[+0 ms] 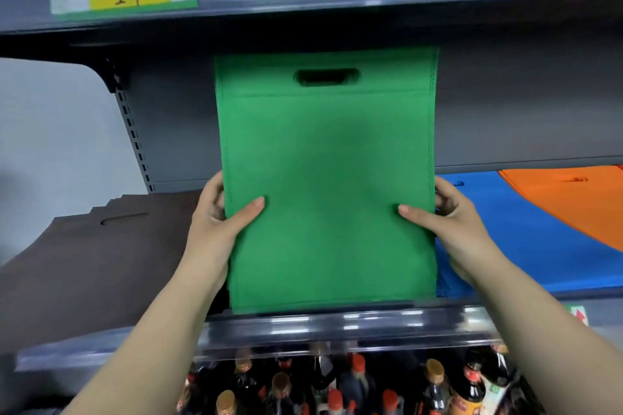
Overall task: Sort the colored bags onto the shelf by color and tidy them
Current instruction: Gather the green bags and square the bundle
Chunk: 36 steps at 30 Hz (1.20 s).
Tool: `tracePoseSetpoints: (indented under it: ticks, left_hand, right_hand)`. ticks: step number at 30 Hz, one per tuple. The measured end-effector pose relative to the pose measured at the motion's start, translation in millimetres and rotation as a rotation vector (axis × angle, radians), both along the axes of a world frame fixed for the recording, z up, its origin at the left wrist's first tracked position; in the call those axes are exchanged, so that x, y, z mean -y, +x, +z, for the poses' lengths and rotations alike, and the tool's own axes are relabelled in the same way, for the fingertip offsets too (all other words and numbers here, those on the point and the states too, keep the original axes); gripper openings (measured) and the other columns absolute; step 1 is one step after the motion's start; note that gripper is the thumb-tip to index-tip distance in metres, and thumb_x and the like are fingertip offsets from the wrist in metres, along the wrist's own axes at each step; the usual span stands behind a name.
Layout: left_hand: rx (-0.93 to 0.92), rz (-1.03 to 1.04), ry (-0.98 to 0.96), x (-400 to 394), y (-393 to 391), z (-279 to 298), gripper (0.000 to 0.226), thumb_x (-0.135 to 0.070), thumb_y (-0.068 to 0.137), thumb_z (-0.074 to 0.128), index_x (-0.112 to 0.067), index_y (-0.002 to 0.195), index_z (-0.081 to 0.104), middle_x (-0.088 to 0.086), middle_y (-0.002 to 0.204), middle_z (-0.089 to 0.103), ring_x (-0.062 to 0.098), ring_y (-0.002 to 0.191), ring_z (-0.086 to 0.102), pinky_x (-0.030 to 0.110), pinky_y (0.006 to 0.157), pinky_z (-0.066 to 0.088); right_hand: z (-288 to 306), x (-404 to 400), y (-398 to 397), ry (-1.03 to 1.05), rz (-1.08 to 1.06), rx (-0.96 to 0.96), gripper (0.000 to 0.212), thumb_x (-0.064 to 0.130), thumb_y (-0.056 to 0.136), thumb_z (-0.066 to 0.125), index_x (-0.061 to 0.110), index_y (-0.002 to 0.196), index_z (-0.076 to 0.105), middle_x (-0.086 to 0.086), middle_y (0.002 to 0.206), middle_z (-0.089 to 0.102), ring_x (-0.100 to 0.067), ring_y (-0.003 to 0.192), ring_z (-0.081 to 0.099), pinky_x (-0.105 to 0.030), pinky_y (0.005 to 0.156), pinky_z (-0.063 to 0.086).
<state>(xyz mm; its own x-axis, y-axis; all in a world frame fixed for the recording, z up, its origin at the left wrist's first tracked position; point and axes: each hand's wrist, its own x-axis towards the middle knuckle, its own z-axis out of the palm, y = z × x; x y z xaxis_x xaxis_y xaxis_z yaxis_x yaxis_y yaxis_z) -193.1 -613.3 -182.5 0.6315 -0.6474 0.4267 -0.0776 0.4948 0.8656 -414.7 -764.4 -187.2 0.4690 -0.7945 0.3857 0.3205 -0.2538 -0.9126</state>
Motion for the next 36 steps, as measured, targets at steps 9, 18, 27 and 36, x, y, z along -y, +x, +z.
tracePoseSetpoints:
  ticks: [9,18,27,36]
  left_hand:
    - [0.128,0.058,-0.090,16,-9,20,0.038,0.005,0.081,0.065,-0.025,0.101,0.051,-0.008,0.100,0.068,0.006,0.091,0.067,0.019,0.071,0.053]
    - [0.157,0.105,-0.063,15,-15,18,0.037,0.008,0.083,0.061,-0.022,0.101,0.050,-0.005,0.102,0.066,0.002,0.089,0.066,0.016,0.072,0.052]
    - [0.151,0.104,-0.012,8,-11,23,0.040,0.000,0.078,0.069,-0.024,0.108,0.058,-0.017,0.092,0.071,0.000,0.086,0.067,0.012,0.066,0.051]
    - [0.114,0.023,0.002,11,-4,38,0.035,-0.004,0.079,0.069,-0.021,0.108,0.060,-0.013,0.095,0.072,0.002,0.087,0.068,0.012,0.065,0.051]
  right_hand:
    - [20,7,13,-0.110,-0.138,0.120,0.042,-0.010,0.075,0.069,0.022,0.097,0.055,0.006,0.093,0.071,-0.008,0.082,0.069,-0.022,0.068,0.055]
    - [16,5,16,-0.144,-0.174,0.061,0.041,-0.006,0.075,0.073,0.022,0.093,0.048,-0.003,0.101,0.067,-0.018,0.091,0.068,-0.036,0.081,0.056]
    - [14,1,19,-0.158,-0.213,0.012,0.045,-0.001,0.069,0.079,0.027,0.097,0.058,0.011,0.096,0.068,-0.010,0.091,0.067,-0.029,0.082,0.054]
    - [30,3,17,-0.043,-0.101,0.063,0.047,0.002,0.065,0.080,0.022,0.103,0.060,0.002,0.101,0.071,-0.016,0.092,0.069,-0.032,0.080,0.055]
